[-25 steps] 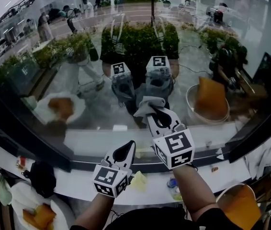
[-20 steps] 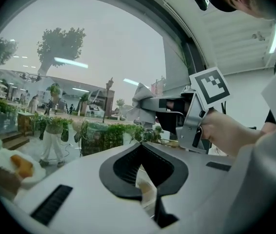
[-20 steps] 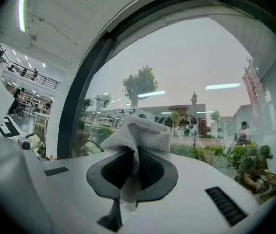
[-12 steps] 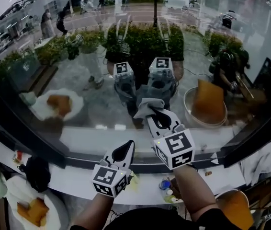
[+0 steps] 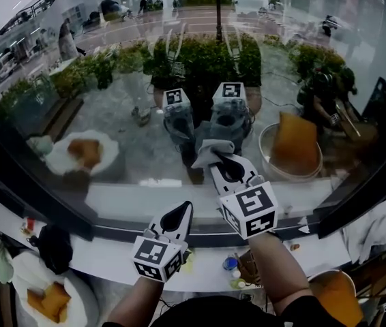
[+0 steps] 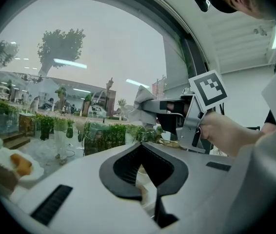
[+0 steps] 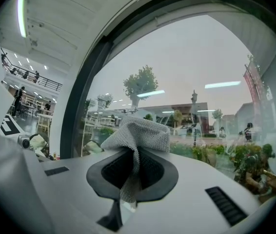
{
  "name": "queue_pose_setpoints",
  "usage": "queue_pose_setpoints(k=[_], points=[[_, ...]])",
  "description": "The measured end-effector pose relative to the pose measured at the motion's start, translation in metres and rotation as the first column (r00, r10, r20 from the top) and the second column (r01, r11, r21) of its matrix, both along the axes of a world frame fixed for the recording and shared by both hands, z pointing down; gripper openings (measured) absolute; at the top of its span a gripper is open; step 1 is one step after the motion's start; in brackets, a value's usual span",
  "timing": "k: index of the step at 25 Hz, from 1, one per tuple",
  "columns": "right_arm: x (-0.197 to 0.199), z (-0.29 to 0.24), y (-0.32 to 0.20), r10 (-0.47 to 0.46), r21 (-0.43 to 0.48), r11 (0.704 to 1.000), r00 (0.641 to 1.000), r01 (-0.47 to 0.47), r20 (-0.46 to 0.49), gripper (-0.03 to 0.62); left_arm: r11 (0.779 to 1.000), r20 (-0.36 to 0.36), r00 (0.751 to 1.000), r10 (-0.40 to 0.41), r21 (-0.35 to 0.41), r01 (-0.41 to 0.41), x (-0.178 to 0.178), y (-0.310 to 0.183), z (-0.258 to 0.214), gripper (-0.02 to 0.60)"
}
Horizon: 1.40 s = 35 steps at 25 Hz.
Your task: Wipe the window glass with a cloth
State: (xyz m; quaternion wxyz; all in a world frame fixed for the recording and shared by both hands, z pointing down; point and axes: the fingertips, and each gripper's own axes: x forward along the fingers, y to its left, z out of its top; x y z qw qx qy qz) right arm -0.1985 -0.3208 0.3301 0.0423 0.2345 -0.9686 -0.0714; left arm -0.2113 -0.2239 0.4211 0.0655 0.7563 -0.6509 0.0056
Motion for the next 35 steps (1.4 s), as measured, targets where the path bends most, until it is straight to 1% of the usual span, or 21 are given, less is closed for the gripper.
queue_pose_setpoints(k=[2, 6, 10, 14, 20, 27, 30, 35], points=[[0.005, -0.001, -0.002, 0.003, -0.001, 1.000, 1.000, -0.003, 0.003, 0.038, 1.000, 0.011, 1.000, 0.003, 0.003, -0.003, 0.004, -0.001, -0.001, 0.008], [0.019, -0.001, -0.007, 0.013, -0.004, 1.000, 1.000, -0.013, 0.010, 0.038, 1.000, 0.008, 1.000, 0.011, -0.008, -0.011, 0.017, -0.004, -0.002, 0.008], [0.039, -0.002, -0.017, 0.023, -0.009, 1.000, 1.000, -0.023, 0.014, 0.038, 1.000, 0.041, 0.999, 0.023, 0.013, -0.023, 0.032, -0.015, -0.004, 0.008], [0.060, -0.003, -0.027, 0.032, -0.010, 0.999, 0.999, -0.032, 0.005, 0.038, 0.999, 0.017, 0.999, 0.046, 0.001, -0.046, 0.055, -0.026, -0.009, 0.008], [0.100, -0.005, -0.044, 0.057, -0.010, 0.998, 0.998, -0.057, -0.007, 0.038, 0.996, 0.015, 0.996, 0.086, 0.004, -0.087, 0.093, -0.044, -0.013, 0.008], [0.141, -0.006, -0.063, 0.074, -0.014, 0.997, 0.997, -0.074, -0.007, 0.038, 0.992, 0.038, 0.991, 0.126, -0.001, -0.126, 0.131, -0.063, -0.015, 0.008], [0.164, -0.005, -0.073, 0.082, -0.017, 0.996, 0.997, -0.083, -0.006, 0.038, 0.991, 0.034, 0.991, 0.132, -0.013, -0.132, 0.150, -0.072, -0.015, 0.008], [0.207, -0.004, -0.095, 0.110, -0.025, 0.994, 0.994, -0.110, -0.005, 0.038, 0.988, 0.044, 0.987, 0.157, -0.010, -0.157, 0.187, -0.092, -0.018, 0.008]])
